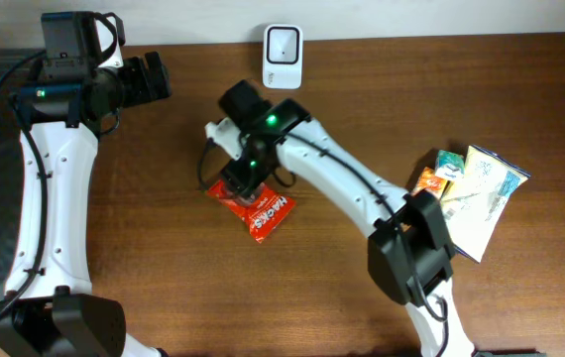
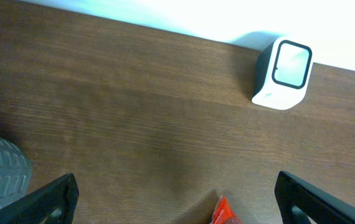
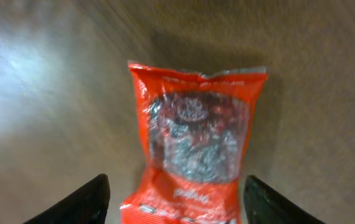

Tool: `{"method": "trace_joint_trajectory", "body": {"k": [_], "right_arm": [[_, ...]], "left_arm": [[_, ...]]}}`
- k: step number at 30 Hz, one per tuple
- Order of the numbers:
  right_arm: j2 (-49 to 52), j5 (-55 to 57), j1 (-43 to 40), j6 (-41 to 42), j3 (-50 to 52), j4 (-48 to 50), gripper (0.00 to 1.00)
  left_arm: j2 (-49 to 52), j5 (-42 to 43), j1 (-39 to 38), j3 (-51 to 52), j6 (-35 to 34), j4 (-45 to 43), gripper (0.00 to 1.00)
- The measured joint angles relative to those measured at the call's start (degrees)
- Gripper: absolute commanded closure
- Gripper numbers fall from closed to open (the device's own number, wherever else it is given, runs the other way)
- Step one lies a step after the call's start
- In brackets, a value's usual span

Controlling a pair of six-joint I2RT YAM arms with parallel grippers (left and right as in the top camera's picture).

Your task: Scan the item barcode

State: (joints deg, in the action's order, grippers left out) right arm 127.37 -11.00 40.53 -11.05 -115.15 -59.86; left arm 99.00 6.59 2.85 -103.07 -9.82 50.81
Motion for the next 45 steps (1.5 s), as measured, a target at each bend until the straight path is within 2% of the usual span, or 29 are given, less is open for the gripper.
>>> {"method": "trace_joint_trajectory", "body": {"k": [7, 11, 18, 22, 26, 28, 29, 31, 32, 39, 42, 45], "right_arm": [[6.47, 17.25, 11.26, -4.26, 0.0, 4.26, 0.3], [9.49, 23.47, 14.14, -4.68, 0.0, 6.1, 0.3], [11.89, 34.88, 14.27, -5.4, -0.09, 7.04, 0.32], [12.31, 37.75, 14.25, -5.49, -0.09, 7.23, 0.39], [12.52, 39.85, 14.25, -4.87, -0.09, 5.9, 0.39], [12.59, 41.31, 14.25, -2.45, -0.07, 4.72, 0.45], [12.63, 41.66, 14.25, -1.51, -0.07, 4.15, 0.55], [12.72, 42.49, 14.23, 0.83, -0.07, 2.71, 0.86], [12.74, 42.95, 14.21, 2.32, -0.07, 2.32, 0.96], [12.74, 43.67, 13.25, 7.48, -0.2, 1.09, 0.96], [12.72, 39.54, 11.32, 8.37, -1.53, -0.87, 0.96], [11.52, 30.71, 7.85, 8.9, -2.08, -2.12, 0.96]], "left_arm": [[0.0, -0.02, 0.0, 0.0, 0.0, 0.0, 0.01], [0.0, 0.0, 0.0, 0.0, 0.0, 0.0, 0.01], [0.0, -0.02, 0.0, 0.0, 0.0, 0.0, 0.01], [0.0, -0.02, 0.0, 0.0, 0.0, 0.0, 0.01], [0.0, -0.02, 0.0, 0.0, 0.0, 0.0, 0.01], [0.0, -0.02, 0.0, 0.0, 0.0, 0.0, 0.01], [0.0, -0.02, 0.0, 0.0, 0.0, 0.0, 0.01], [0.0, -0.02, 0.0, 0.0, 0.0, 0.0, 0.01], [0.0, -0.02, 0.0, 0.0, 0.0, 0.0, 0.01], [0.0, -0.02, 0.0, 0.0, 0.0, 0.0, 0.01], [0.0, -0.02, 0.0, 0.0, 0.0, 0.0, 0.01], [0.0, -0.02, 0.0, 0.0, 0.0, 0.0, 0.01]]}}
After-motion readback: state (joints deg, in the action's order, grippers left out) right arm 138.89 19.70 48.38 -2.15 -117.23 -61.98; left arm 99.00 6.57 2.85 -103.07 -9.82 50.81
